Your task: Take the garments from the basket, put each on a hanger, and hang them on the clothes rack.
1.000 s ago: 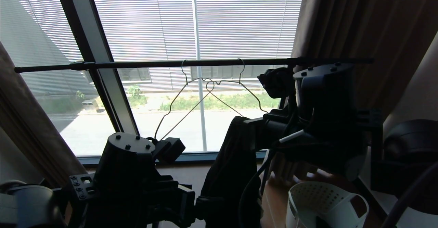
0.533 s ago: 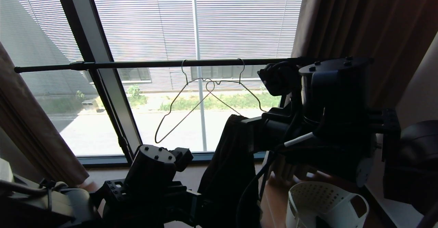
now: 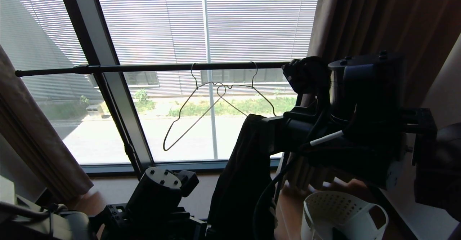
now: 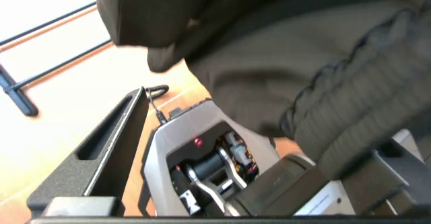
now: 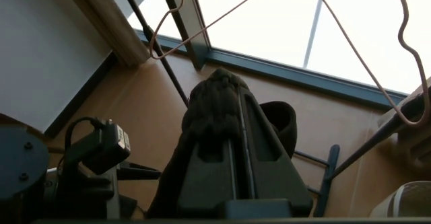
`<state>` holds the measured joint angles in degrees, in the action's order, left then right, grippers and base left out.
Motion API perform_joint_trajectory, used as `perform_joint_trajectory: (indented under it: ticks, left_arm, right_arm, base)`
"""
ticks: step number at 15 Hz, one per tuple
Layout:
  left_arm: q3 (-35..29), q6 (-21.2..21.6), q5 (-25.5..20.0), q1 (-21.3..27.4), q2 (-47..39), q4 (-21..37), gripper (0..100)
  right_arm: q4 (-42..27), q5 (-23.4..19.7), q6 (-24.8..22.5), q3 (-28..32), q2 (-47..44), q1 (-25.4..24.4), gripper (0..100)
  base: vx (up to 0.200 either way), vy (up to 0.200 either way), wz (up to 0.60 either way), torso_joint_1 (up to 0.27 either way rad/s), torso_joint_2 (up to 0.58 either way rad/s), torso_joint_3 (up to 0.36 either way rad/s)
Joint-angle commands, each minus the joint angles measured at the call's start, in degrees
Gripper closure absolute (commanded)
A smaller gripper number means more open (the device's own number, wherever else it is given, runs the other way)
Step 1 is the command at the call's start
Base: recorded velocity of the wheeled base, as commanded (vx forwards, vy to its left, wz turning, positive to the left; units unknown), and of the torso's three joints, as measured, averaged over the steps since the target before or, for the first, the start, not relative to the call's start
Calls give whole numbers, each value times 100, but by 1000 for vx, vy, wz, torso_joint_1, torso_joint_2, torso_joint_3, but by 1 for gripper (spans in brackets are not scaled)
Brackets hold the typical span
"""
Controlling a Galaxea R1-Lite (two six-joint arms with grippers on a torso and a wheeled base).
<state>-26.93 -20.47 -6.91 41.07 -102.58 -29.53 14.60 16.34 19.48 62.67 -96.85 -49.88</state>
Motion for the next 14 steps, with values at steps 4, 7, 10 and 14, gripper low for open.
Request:
perform_joint_trajectory:
  ticks: [4, 7, 10, 14]
  left_arm:
    - [285, 17, 164, 77, 265, -1, 0]
    - [425, 17, 445, 182, 362, -1, 0]
    - [531, 17, 463, 182, 643, -1, 100]
    - [645, 17, 533, 164, 951, 8, 100]
  right_arm:
    - [7, 1, 117, -36, 114, 286, 100]
    - [16, 1, 126, -106, 237, 559, 100]
    - [34, 1, 126, -273, 351, 752, 100]
    - [42, 1, 144, -493, 457, 893, 100]
  base:
    - [0, 0, 0, 0, 0, 0]
    - [0, 0, 0, 0, 0, 0]
    - [0, 0, 0, 0, 0, 0]
    - [0, 0, 0, 0, 0, 0]
